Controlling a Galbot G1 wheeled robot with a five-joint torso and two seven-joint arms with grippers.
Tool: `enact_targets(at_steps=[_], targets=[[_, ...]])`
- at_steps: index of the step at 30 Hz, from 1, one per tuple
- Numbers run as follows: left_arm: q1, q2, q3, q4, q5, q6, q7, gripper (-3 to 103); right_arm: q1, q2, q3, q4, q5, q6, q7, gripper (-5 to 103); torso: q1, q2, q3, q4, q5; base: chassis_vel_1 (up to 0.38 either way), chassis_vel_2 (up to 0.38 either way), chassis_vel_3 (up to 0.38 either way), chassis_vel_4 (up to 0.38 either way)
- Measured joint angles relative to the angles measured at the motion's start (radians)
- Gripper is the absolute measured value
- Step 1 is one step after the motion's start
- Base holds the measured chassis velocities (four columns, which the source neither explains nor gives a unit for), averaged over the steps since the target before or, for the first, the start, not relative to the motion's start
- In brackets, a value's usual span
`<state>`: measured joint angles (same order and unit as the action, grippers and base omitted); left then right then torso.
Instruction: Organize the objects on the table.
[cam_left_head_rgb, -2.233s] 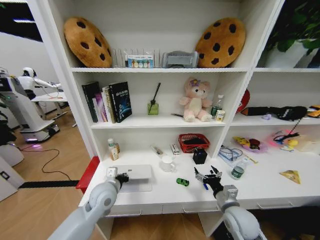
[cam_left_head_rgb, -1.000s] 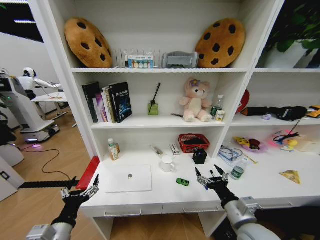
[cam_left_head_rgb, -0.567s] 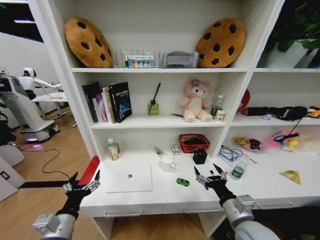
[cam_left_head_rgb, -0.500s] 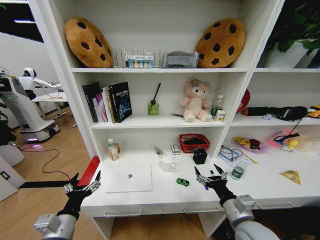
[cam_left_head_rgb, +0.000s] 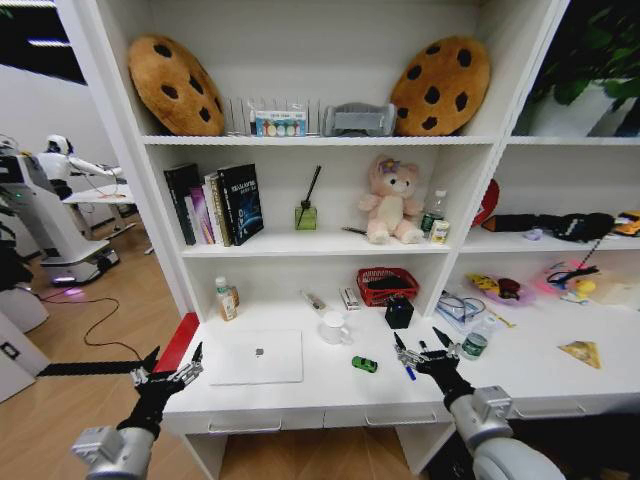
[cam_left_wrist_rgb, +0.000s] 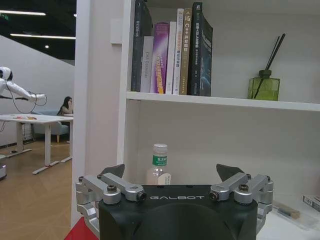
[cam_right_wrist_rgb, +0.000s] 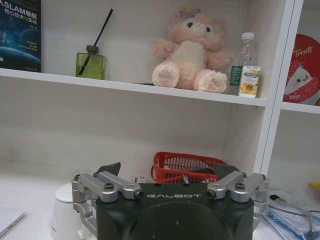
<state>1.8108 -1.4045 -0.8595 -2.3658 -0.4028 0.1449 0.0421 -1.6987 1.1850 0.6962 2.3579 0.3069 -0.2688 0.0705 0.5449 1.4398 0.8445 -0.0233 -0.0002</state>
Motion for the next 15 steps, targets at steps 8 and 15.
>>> enact_targets(at_steps=[8,15], targets=[[0.006,0.001,-0.005,0.008,-0.006,-0.012,0.005,100,-0.002,0.002,-0.006,0.002,-0.006,-0.001,-0.002,100,0.0,0.0,0.0,-0.0005,0.0004,-0.179,-0.179,0.182,0.161],[0.015,-0.009,-0.011,0.015,-0.008,-0.027,0.014,100,0.002,0.004,-0.022,-0.002,-0.015,-0.002,-0.003,100,0.0,0.0,0.0,-0.0003,0.0005,-0.234,-0.256,0.245,0.245]])
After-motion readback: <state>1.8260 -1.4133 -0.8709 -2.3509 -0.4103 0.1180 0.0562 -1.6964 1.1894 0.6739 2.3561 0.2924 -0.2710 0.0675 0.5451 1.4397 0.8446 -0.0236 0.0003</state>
